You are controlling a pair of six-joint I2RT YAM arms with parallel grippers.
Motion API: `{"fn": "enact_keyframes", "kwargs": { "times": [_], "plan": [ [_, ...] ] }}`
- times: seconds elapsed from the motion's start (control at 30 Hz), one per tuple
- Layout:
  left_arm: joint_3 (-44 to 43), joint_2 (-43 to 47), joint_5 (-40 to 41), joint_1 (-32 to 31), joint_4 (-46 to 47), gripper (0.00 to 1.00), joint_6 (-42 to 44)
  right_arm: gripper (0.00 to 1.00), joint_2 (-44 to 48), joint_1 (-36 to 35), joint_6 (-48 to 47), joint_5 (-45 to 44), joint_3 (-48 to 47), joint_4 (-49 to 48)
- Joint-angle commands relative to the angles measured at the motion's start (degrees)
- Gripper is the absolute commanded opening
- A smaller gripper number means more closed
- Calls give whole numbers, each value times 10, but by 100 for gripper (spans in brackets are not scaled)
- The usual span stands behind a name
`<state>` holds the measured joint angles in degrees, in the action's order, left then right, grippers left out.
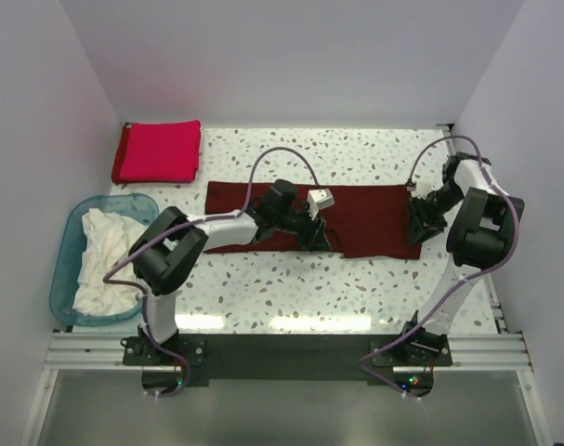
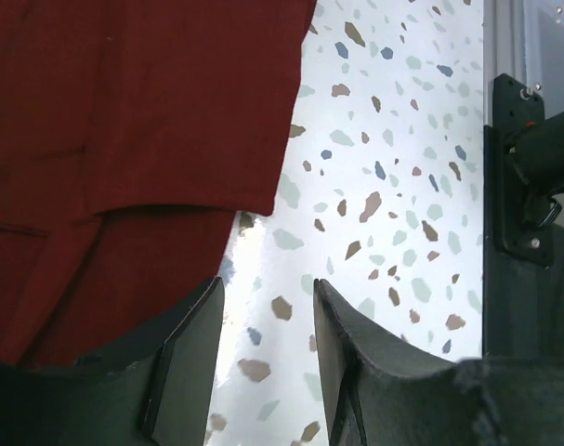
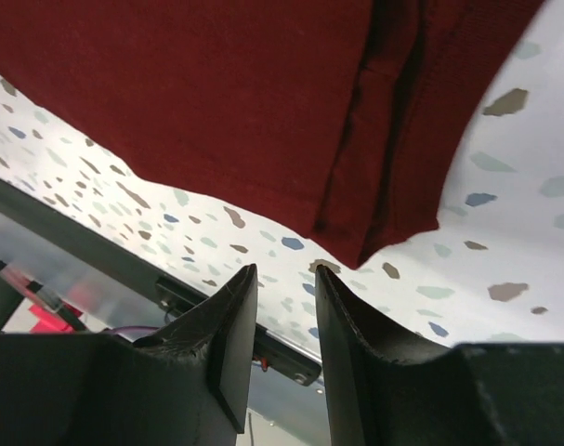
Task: Fold and stack the t-shirts
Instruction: Fold the tshirt
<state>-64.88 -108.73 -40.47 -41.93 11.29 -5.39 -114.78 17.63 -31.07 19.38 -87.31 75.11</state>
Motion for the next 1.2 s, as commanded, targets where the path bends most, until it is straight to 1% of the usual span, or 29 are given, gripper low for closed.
{"fn": "enact_keyframes", "kwargs": {
  "times": [0.0, 0.07, 0.17, 0.2, 0.33, 0.57, 0.67, 0.7, 0.73, 0.8, 0.83, 1.0, 1.03, 1.1, 1.17],
  "plan": [
    [-17, -18, 8, -12, 97, 48, -74, 35, -3, -3, 25, 41, 3, 19],
    [-15, -31, 9, -18, 101, 48, -78, 34, -8, -4, 29, 46, 8, 17],
    [-8, -46, 9, -25, 115, 49, -95, 34, -19, -7, 37, 27, 25, 0],
    [-6, -47, 10, -27, 118, 49, -109, 34, -23, -7, 39, 21, 29, -14],
    [-9, -60, 8, -31, 132, 49, -120, 36, -37, -7, 46, 3, 42, -36],
    [-27, -90, 4, -38, 136, 49, -134, 36, -57, -10, 58, 6, 38, -59],
    [-27, -102, -2, -37, 138, 49, -141, 35, -58, -10, 60, 14, 35, -56],
    [-27, -105, -6, -38, 140, 49, -146, 33, -59, -10, 60, 15, 33, -52],
    [-28, -108, -9, -38, 145, 49, -152, 28, -56, -10, 59, 19, 31, -48],
    [-24, -113, -21, -38, 154, 49, -166, 24, -53, -9, 58, 24, 22, -39],
    [-21, -113, -24, -38, 166, 50, -172, 18, -51, -10, 58, 26, 20, -36],
    [-20, -130, -27, -44, 179, 51, -204, 4, -48, -10, 58, 41, 4, -22],
    [-24, -133, -28, -44, 183, 51, -206, 0, -46, -10, 58, 43, 2, -21],
    [-27, -141, -29, -49, 182, 51, -209, 0, -44, -10, 59, 51, 4, -20],
    [-25, -135, -27, -49, 184, 49, -201, 0, -44, -9, 60, 57, 3, -18]
  ]
}}
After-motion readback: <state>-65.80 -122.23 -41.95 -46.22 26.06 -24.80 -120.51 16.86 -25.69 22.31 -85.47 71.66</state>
